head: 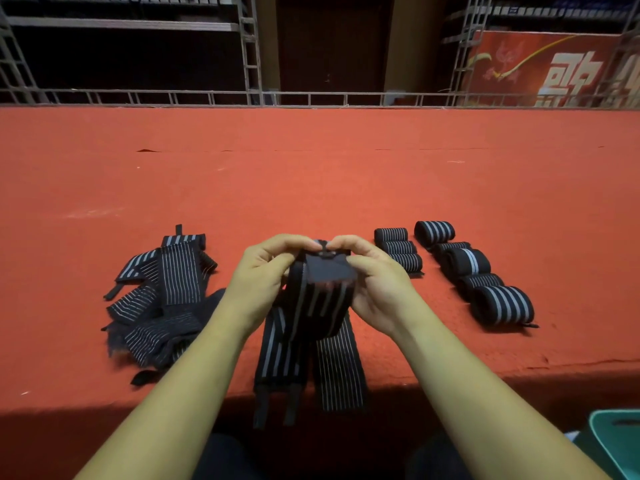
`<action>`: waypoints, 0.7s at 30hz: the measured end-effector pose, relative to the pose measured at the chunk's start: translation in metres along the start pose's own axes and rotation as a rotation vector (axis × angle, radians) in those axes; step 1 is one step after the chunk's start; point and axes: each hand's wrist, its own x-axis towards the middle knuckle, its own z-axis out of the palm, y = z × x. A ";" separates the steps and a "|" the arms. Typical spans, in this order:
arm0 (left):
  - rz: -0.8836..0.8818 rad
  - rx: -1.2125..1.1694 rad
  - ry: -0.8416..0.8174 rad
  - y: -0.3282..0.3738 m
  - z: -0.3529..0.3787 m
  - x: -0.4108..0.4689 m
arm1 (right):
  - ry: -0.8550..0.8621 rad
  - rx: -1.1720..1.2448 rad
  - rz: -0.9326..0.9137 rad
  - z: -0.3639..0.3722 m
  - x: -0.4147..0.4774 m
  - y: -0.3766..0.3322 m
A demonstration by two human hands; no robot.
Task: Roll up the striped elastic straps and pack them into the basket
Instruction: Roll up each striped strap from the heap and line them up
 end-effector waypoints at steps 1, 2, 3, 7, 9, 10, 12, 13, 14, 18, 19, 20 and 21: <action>-0.001 -0.017 0.015 0.000 0.001 0.000 | 0.010 -0.010 -0.005 0.000 0.000 -0.002; -0.001 -0.039 0.031 -0.001 0.000 0.001 | 0.010 -0.023 -0.016 0.000 0.000 -0.004; 0.002 -0.050 0.042 -0.001 0.000 0.001 | 0.003 -0.040 -0.030 0.001 0.000 -0.005; 0.032 -0.060 0.000 -0.007 -0.001 -0.003 | -0.027 -0.236 -0.087 -0.001 0.003 -0.005; -0.017 -0.136 0.031 -0.012 -0.001 -0.004 | -0.030 -0.287 -0.116 -0.002 0.004 -0.007; -0.064 -0.154 0.025 -0.015 -0.001 -0.004 | -0.020 -0.285 -0.134 -0.001 0.004 -0.009; -0.137 -0.040 -0.043 -0.017 0.000 -0.006 | 0.009 -0.309 -0.193 0.001 0.003 -0.014; -0.148 0.061 -0.084 -0.018 -0.001 -0.007 | 0.033 -0.354 -0.231 0.002 0.002 -0.016; -0.147 0.130 -0.108 -0.018 -0.001 -0.008 | 0.056 -0.404 -0.265 0.003 0.002 -0.018; -0.124 0.106 -0.064 -0.015 0.001 -0.009 | 0.113 -0.603 -0.382 0.005 0.001 -0.018; -0.122 0.069 -0.055 -0.013 0.003 -0.009 | 0.120 -0.640 -0.412 0.005 0.002 -0.016; -0.126 0.027 -0.047 -0.011 0.006 -0.009 | 0.121 -0.661 -0.435 0.006 0.001 -0.014; -0.131 -0.016 -0.028 -0.010 0.009 -0.009 | 0.113 -0.675 -0.456 0.007 0.000 -0.011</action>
